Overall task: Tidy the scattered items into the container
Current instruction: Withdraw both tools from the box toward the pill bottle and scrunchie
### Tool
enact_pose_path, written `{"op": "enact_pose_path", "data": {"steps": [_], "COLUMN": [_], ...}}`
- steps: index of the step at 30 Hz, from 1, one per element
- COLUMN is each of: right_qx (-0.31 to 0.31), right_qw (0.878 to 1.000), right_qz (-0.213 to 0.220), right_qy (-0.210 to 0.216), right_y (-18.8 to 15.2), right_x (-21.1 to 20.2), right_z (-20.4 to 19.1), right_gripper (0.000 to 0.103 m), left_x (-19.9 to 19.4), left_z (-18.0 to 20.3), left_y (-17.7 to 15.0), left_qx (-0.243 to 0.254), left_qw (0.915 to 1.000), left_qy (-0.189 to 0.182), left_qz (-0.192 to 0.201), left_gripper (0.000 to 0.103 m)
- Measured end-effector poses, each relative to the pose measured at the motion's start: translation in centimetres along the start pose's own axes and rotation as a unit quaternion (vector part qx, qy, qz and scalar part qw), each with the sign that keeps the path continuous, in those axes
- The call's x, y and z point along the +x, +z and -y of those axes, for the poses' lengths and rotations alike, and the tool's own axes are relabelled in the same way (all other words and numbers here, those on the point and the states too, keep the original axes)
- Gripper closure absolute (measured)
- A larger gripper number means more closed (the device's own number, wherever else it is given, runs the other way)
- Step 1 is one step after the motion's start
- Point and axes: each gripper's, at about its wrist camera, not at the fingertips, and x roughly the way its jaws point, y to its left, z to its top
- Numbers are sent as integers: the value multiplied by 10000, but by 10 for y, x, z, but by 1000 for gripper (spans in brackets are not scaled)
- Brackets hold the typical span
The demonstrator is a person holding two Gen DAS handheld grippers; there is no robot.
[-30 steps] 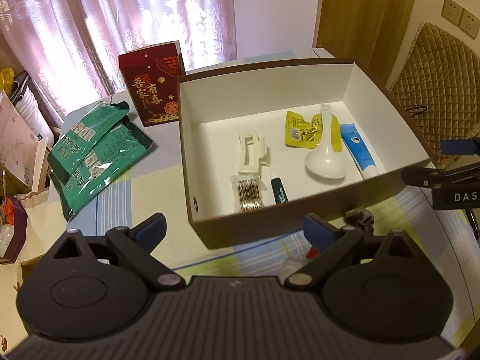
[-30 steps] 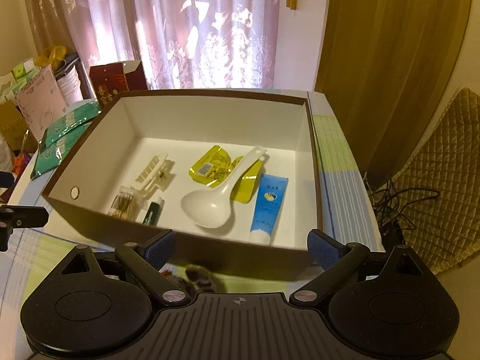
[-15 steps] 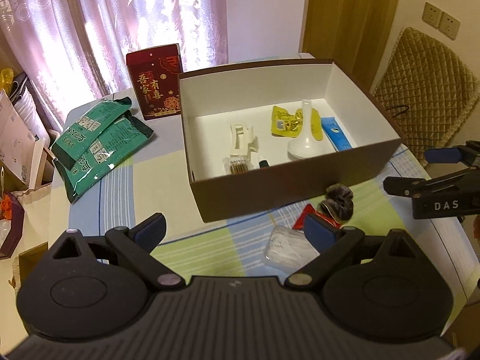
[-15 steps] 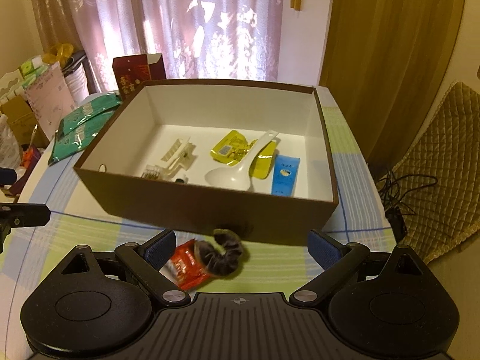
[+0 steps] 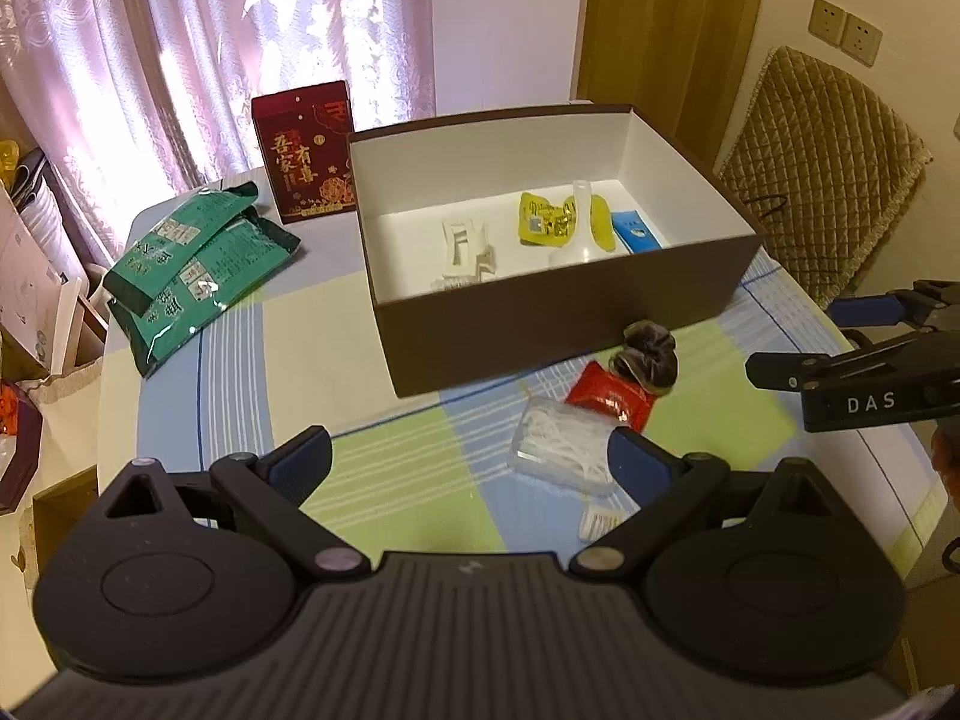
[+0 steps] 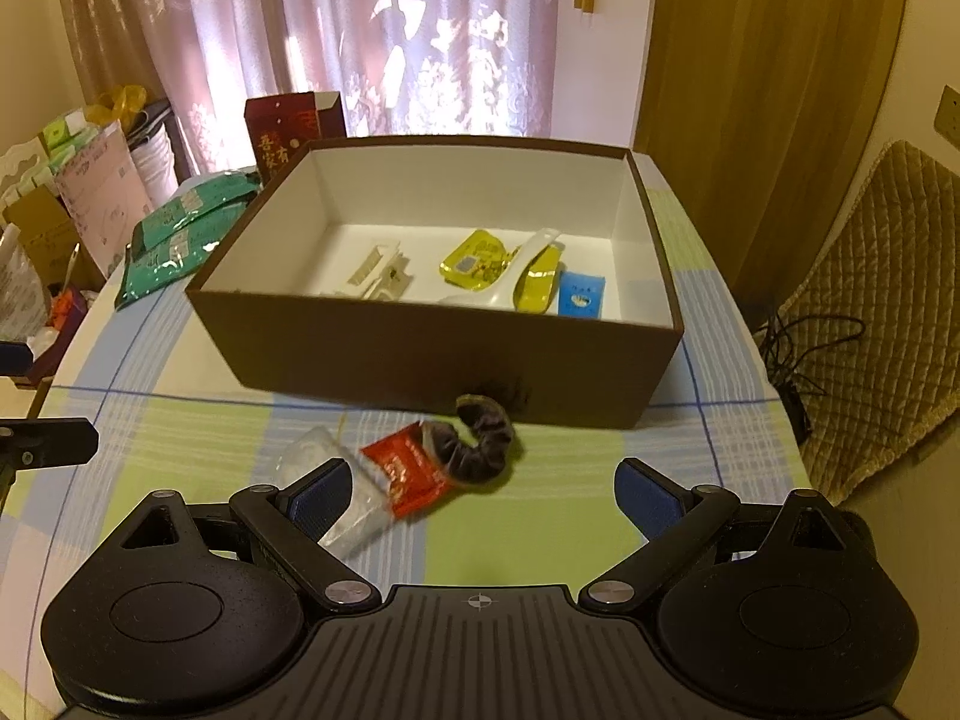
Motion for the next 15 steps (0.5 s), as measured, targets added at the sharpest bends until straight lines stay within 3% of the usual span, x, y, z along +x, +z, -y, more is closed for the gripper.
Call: {"op": "enact_pose_path", "data": {"steps": [15], "right_qx": [78], "right_qw": [9996], "right_qz": [-267], "right_qy": [25], "right_y": [-42], "right_x": [-7], "right_z": [-20], "right_gripper": [4], "left_x": [-7], "left_z": [-7], "left_y": [-48], "left_qx": [20], "left_qw": [9997], "left_qy": [-180], "left_qz": [-164], "left_gripper": [6]}}
